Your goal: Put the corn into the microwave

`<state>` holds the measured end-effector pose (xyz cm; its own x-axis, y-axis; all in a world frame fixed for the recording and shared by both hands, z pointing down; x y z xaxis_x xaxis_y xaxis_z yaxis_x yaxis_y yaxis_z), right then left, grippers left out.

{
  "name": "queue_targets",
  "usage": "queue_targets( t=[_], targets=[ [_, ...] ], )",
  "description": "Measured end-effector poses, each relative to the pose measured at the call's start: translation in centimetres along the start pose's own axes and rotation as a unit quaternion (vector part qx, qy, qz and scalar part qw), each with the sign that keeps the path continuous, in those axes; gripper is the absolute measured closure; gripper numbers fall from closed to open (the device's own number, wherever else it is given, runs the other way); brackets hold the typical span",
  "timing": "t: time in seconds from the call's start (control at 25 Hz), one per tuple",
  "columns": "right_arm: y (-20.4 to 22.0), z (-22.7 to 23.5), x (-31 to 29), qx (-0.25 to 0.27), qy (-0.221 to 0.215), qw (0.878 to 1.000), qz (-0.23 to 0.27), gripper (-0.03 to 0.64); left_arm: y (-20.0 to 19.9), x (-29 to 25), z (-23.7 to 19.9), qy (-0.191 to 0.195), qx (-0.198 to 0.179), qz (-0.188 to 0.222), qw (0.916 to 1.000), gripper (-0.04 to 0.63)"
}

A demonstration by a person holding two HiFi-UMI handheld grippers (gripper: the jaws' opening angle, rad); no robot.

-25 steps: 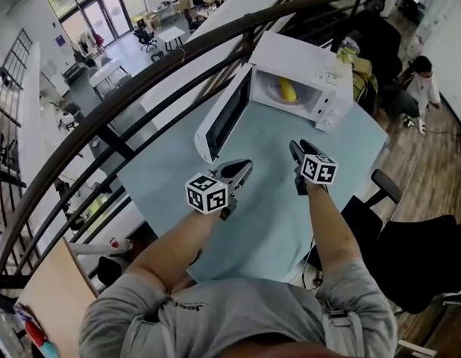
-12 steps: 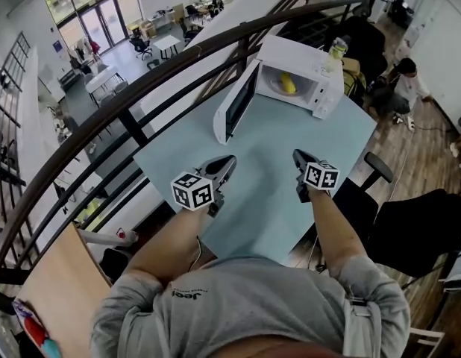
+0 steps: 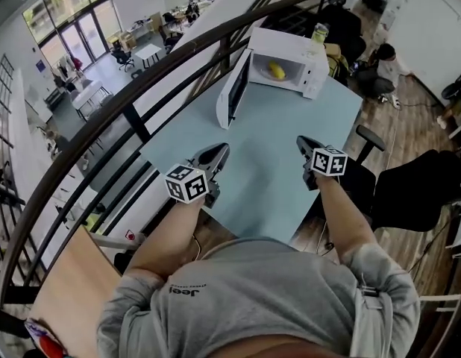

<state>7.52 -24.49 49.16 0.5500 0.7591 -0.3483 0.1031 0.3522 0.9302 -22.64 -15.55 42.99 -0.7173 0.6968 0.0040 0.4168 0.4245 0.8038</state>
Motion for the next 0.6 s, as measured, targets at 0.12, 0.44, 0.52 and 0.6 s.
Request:
queue_targets(
  t=[0.12,0.44,0.52,0.6],
  targets=[
    [-0.3,-2.2,1.9,0.005,-0.008,1.0,0.002,0.598,-0.3,1.8,0.7,0.005,0.002,-0.002,1.0,0.577],
    [0.7,-5.7,6.5,0.037,-0.054,0.998,-0.021,0.598,-0.3,3.8,2.6,0.011,0.013,-0.001,0.9999,0.577],
    [0.8,-6.2,7.4,0.03,-0.068,0.997,-0.015,0.598,-0.3,4.4,3.2,0.005,0.008,0.005,0.9999,0.577],
    [0.6,-6.4,8.1,0.028,-0.08,0.996,-0.005,0.598,-0.3,5.0,3.6,-0.004,0.005,0.009,0.9999,0.577]
  ],
)
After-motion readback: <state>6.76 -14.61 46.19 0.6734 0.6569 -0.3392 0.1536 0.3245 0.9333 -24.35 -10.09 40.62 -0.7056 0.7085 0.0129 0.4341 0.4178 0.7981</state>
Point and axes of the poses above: the fingertips, and each gripper's own axes: x backward along the fingers, z to its right, y out of its underside, the point moved 4 cm from there along x, backward along the fingers, and after that the axes turned 12 degrees about x, right-handed, at the moved point
